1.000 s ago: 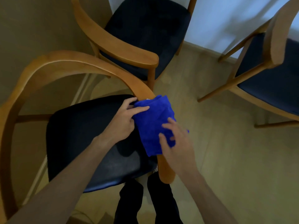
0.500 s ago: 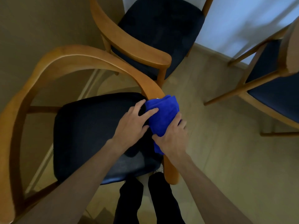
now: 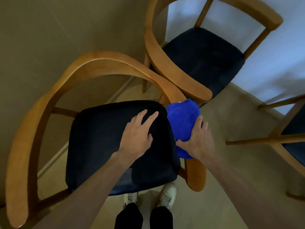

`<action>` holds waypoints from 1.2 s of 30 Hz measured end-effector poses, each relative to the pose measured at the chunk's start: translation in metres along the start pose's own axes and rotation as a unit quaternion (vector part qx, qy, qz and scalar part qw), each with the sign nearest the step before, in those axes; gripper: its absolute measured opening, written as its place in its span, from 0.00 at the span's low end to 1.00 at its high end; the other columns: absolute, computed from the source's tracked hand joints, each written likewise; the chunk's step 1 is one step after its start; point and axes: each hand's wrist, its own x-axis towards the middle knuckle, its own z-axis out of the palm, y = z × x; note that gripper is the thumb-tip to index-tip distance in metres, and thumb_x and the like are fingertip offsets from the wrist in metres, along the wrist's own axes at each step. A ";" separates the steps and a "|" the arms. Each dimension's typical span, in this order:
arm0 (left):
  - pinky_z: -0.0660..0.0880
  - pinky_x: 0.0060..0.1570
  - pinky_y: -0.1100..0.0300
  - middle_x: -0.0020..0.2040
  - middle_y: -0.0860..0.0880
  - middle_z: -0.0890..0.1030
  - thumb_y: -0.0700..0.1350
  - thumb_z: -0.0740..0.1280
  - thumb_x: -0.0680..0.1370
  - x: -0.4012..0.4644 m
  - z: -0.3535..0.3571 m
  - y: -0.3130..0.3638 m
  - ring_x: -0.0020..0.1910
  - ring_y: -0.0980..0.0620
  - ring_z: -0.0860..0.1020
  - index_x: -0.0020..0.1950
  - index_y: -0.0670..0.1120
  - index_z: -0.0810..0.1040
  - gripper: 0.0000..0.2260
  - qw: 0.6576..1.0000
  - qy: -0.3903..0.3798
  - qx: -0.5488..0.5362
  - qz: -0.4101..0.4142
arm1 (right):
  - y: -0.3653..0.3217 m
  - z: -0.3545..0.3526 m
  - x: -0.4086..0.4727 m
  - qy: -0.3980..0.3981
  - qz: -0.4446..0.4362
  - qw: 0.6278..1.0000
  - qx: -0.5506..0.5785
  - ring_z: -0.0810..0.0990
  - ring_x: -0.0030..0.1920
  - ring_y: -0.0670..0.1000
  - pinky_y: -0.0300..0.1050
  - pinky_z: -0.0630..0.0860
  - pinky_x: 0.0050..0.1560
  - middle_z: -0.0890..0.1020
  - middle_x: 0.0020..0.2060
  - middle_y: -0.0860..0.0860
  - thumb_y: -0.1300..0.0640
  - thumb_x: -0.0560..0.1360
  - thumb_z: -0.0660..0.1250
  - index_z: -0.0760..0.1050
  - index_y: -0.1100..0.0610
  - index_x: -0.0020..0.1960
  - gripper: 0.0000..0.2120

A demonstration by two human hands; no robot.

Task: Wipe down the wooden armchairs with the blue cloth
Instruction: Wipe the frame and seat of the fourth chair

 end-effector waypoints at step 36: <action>0.66 0.67 0.52 0.69 0.49 0.69 0.47 0.67 0.77 0.013 -0.048 -0.059 0.68 0.49 0.68 0.78 0.56 0.52 0.34 0.991 -0.006 -0.023 -0.129 | -0.115 -0.022 0.092 0.052 -0.249 0.950 -0.180 0.61 0.74 0.65 0.62 0.65 0.71 0.59 0.76 0.63 0.43 0.76 0.67 0.51 0.59 0.79 0.41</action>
